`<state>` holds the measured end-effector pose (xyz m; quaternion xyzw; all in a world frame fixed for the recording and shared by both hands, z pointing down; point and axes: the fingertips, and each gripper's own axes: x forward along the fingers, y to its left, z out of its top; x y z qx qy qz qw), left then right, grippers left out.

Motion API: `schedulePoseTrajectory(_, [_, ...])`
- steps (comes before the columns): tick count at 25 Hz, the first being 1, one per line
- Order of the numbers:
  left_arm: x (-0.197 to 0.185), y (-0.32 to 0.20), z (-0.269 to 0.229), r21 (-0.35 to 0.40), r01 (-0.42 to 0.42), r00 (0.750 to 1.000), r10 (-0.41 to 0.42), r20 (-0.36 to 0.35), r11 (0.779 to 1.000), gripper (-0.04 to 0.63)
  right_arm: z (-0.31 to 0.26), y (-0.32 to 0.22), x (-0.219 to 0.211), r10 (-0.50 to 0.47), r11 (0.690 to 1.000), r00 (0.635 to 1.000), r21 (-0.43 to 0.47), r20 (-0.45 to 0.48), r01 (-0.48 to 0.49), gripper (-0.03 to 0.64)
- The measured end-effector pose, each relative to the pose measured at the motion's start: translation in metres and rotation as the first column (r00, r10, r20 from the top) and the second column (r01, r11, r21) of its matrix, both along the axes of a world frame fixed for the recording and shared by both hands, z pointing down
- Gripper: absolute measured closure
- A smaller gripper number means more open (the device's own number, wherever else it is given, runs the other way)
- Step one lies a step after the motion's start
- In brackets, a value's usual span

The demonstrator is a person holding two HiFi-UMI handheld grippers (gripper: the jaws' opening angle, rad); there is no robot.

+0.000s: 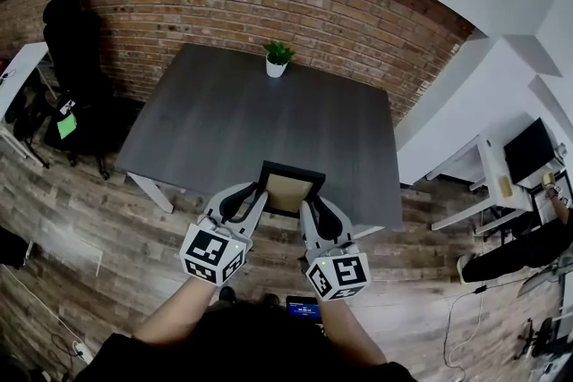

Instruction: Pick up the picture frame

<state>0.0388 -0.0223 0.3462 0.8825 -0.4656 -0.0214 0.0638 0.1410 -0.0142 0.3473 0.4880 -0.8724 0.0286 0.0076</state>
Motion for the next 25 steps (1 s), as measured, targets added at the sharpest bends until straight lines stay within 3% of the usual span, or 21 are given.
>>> schedulePoseTrajectory(5, [0.015,0.002,-0.01,0.03,0.001,1.0,-0.002,0.027,1.0,0.531,-0.007,-0.001,0.014,-0.006,1.0,1.0,0.029,0.014,0.005,0.538])
schedulePoseTrajectory(25, [0.087,0.004,-0.001,0.006,-0.032,0.998,0.032,0.05,0.999,0.531,0.002,0.001,0.087,0.0,1.0,0.999,0.022,0.033,-0.001,0.541])
